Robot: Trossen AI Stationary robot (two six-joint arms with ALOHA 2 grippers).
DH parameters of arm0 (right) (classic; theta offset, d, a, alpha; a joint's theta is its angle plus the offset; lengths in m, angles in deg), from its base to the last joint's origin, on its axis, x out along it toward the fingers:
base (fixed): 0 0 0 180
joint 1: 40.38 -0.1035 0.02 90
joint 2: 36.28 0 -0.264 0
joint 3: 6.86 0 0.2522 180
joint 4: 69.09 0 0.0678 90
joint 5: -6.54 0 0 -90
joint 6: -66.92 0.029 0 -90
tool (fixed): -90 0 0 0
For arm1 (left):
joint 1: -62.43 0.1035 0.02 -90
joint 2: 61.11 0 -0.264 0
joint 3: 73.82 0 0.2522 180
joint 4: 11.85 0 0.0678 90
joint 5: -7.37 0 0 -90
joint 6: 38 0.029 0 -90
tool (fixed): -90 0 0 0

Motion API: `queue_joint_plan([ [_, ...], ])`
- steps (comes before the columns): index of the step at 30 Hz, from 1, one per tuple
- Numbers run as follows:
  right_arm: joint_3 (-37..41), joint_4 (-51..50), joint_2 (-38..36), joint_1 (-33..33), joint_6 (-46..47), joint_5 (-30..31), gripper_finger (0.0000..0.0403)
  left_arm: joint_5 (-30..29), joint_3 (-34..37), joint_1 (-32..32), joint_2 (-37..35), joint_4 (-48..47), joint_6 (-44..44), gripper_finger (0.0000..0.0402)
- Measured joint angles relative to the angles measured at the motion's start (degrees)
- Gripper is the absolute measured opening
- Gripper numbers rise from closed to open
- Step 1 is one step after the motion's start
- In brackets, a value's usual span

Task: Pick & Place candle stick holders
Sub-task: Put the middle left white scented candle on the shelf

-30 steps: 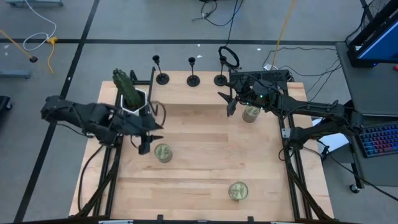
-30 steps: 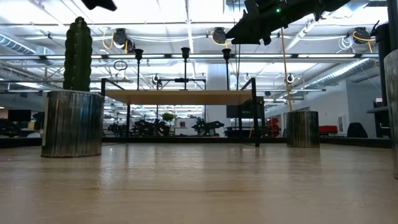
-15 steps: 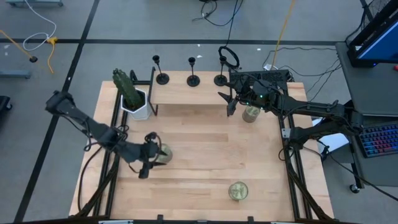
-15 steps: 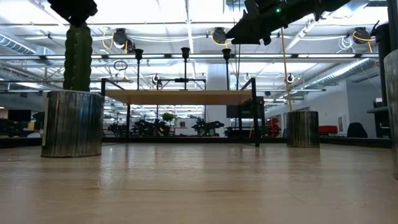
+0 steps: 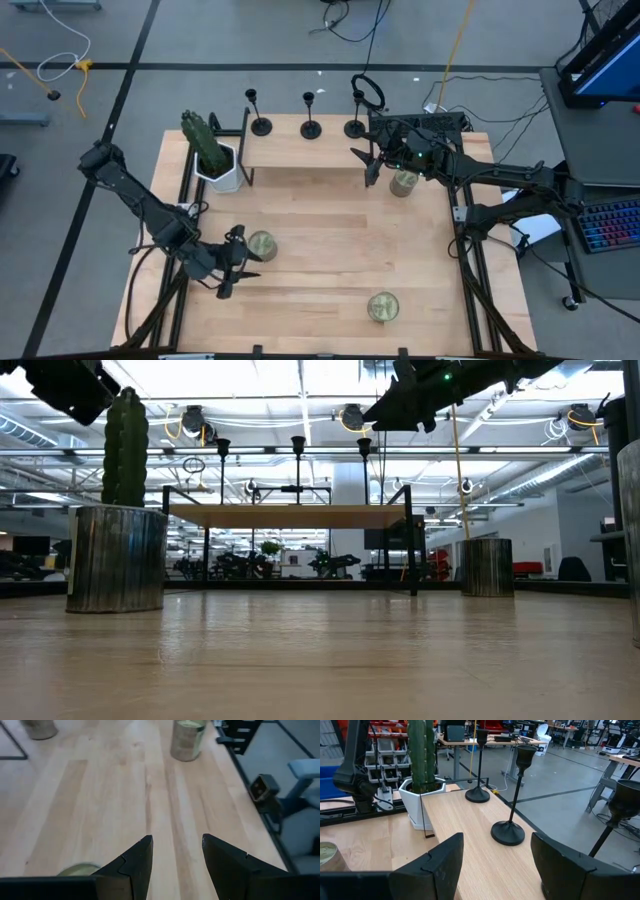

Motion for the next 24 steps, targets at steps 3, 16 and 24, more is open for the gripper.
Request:
queue_joint_plan([
  [3,0.00,0.00,0.00,0.02,0.00,0.00,0.0224,-1.05,1.35,-0.39,0.00,-0.11,-2.39,0.0179],
  [16,0.00,0.01,0.01,0.01,0.02,0.00,0.0224,-0.90,2.65,6.21,2.40,-8.62,-4.69,0.0179],
  [24,0.00,0.04,0.02,0.02,0.02,-0.02,0.0224,9.00,2.61,11.89,5.73,-9.57,-5.77,0.0179],
])
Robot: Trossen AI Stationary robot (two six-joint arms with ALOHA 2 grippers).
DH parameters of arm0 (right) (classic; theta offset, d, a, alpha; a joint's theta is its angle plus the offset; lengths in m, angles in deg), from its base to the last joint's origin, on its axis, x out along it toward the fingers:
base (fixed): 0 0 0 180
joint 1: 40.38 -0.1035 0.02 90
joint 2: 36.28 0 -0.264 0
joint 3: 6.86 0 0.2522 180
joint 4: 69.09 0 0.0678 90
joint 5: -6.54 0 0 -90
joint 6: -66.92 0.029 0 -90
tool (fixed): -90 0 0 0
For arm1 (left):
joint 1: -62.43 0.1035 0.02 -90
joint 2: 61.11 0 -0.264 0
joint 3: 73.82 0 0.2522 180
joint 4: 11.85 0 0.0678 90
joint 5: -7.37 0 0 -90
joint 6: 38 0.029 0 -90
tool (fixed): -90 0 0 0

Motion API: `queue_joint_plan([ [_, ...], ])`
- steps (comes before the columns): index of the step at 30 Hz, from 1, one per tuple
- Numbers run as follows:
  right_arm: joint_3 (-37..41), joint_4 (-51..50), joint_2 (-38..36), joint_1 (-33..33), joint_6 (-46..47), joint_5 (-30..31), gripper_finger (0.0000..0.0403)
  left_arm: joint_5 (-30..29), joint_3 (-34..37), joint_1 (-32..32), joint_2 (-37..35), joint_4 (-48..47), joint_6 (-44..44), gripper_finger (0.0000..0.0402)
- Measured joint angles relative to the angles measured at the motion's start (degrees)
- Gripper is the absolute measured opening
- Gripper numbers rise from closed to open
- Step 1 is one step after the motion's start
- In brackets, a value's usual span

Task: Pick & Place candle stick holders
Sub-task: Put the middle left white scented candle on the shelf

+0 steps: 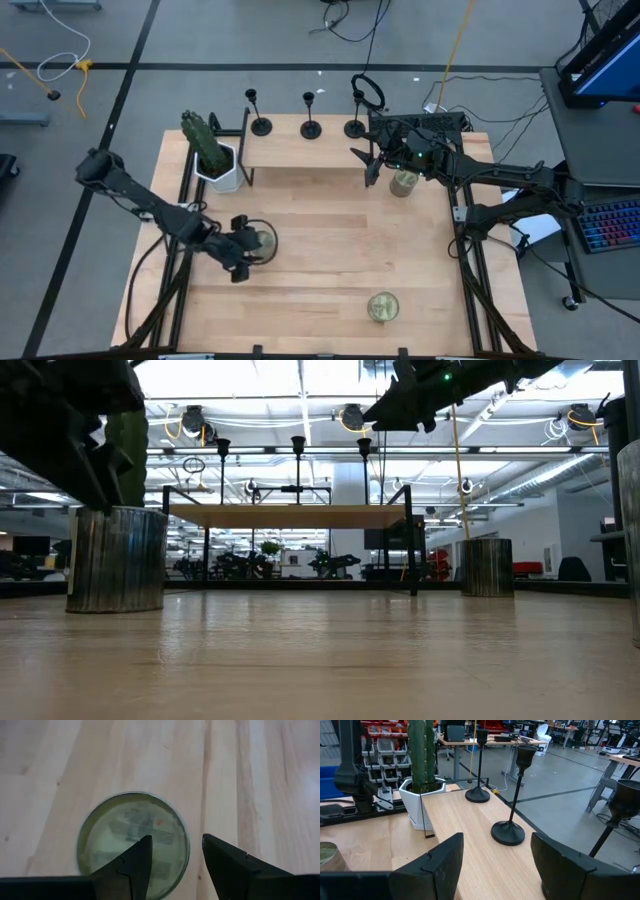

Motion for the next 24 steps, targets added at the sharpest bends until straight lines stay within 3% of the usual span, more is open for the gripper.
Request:
queue_joint_plan([
  [8,0.00,0.22,0.01,0.00,0.02,0.01,0.0224,1.12,-0.10,1.13,4.08,-0.06,3.06,0.0172],
  [12,0.00,0.22,0.01,0.00,0.02,0.00,0.0224,1.46,-0.11,1.51,4.65,-0.02,4.47,0.0125],
  [18,0.00,0.15,0.01,0.00,0.01,0.01,0.0224,1.83,-0.66,2.25,4.69,0.21,4.50,0.0019],
  [24,0.00,0.20,0.01,-0.02,0.02,-0.04,0.0224,2.62,-5.77,4.34,4.88,-2.31,4.12,0.0013],
])
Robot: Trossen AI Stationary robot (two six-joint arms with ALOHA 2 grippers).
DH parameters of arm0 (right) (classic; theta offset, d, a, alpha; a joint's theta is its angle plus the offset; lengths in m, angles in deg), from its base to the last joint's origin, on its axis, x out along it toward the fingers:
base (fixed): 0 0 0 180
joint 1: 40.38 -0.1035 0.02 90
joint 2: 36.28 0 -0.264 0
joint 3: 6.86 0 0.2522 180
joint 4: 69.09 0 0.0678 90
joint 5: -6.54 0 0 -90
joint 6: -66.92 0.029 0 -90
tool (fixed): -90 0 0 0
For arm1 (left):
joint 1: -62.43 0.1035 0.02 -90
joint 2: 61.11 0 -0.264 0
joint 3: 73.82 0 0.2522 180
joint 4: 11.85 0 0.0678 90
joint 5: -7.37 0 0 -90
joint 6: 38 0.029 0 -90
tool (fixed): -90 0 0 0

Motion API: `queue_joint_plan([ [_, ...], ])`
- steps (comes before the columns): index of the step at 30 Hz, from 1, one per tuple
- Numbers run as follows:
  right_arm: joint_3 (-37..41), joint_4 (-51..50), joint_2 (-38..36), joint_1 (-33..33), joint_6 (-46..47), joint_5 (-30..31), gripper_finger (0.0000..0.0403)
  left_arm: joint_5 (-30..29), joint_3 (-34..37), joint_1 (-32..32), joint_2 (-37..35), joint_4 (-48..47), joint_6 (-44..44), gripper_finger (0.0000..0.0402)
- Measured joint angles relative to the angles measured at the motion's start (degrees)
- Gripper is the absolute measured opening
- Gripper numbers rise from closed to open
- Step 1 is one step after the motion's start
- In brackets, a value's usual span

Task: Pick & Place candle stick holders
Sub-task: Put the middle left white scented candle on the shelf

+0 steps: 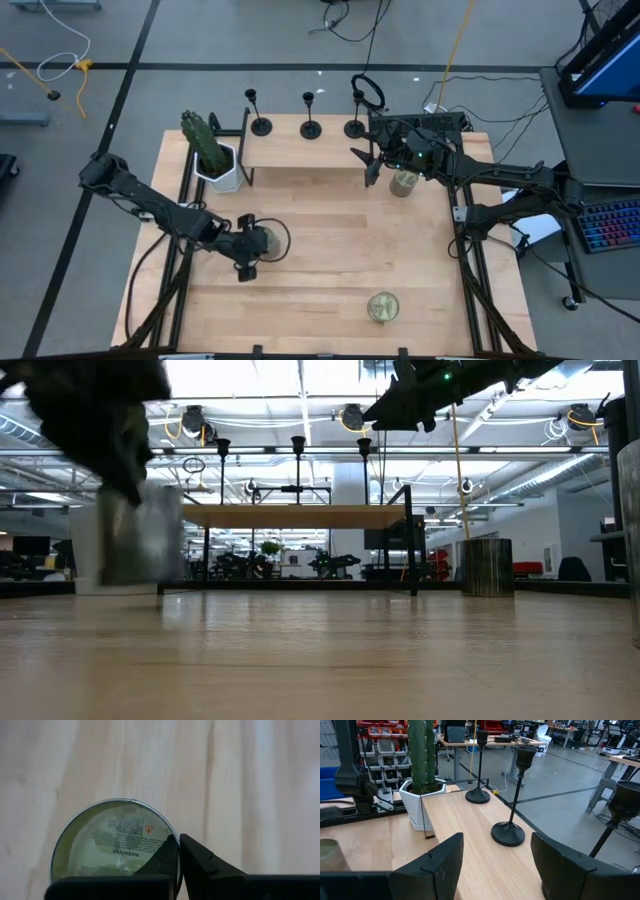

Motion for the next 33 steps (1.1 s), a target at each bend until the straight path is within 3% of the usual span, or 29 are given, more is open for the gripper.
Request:
queue_joint_plan([
  [7,0.00,0.00,0.00,0.01,0.00,0.03,0.0224,-1.78,-12.35,7.02,-0.05,-7.98,7.33,0.0005],
  [17,0.00,-0.39,0.00,0.00,0.00,0.04,0.0224,-3.17,-29.97,26.36,1.29,-18.57,9.94,0.0006],
  [28,0.00,-0.42,0.00,0.00,0.00,0.07,0.0224,-3.68,-32.53,44.99,3.80,-24.18,12.03,0.0004],
  [33,0.00,-0.46,0.00,0.02,0.00,0.07,0.0224,1.33,-32.58,49.81,4.69,-24.18,13.51,0.0009],
])
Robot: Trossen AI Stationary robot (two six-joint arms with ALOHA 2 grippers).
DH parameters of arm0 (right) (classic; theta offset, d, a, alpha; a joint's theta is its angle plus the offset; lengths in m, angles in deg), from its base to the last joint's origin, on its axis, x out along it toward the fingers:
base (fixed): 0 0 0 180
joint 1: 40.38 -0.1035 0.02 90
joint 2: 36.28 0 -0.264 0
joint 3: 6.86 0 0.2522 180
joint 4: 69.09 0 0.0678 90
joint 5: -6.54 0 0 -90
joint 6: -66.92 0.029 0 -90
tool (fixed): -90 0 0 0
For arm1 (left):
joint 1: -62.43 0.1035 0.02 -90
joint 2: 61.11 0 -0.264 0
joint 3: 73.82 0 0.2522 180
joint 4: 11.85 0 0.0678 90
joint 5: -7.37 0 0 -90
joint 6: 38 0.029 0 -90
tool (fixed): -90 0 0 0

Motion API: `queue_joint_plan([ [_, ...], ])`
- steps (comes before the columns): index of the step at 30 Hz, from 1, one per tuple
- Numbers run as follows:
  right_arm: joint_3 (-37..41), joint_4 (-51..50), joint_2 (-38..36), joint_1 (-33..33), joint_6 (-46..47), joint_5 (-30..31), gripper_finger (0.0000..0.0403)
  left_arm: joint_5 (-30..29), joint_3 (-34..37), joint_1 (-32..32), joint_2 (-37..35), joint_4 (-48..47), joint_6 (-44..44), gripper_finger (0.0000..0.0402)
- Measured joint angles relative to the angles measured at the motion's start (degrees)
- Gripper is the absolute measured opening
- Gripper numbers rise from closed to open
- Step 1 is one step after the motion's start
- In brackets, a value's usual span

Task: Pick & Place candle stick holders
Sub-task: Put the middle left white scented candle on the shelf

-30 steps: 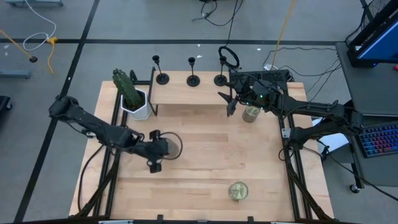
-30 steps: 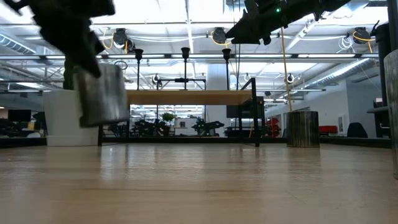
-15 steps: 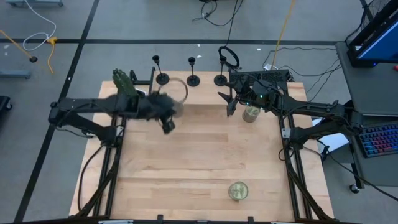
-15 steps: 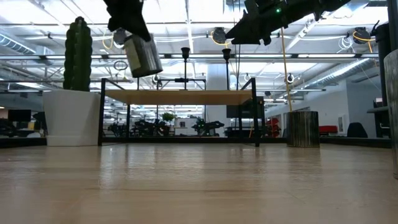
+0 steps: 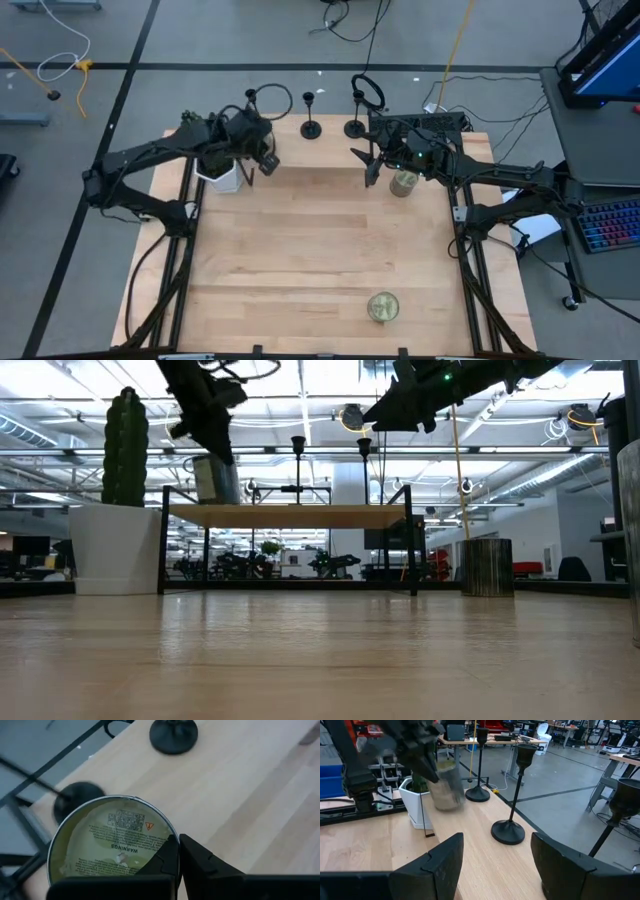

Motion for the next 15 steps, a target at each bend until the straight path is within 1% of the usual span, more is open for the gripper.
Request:
queue_joint_plan([
  [4,0.00,-0.07,0.00,-0.01,0.00,0.01,0.0224,2.46,-0.08,2.63,0.74,-1.00,0.26,0.0004],
  [7,0.00,-0.20,0.00,0.00,0.00,0.00,0.0224,3.87,-0.17,3.88,1.26,-0.38,0.41,0.0012],
  [11,0.00,-0.20,0.00,-0.02,-0.05,0.02,0.0224,4.30,-0.10,4.20,1.25,-0.12,0.55,0.0021],
  [15,0.00,-0.33,0.00,-0.02,-0.02,0.02,0.0224,4.71,-0.04,4.20,1.27,0.75,0.59,0.0015],
])
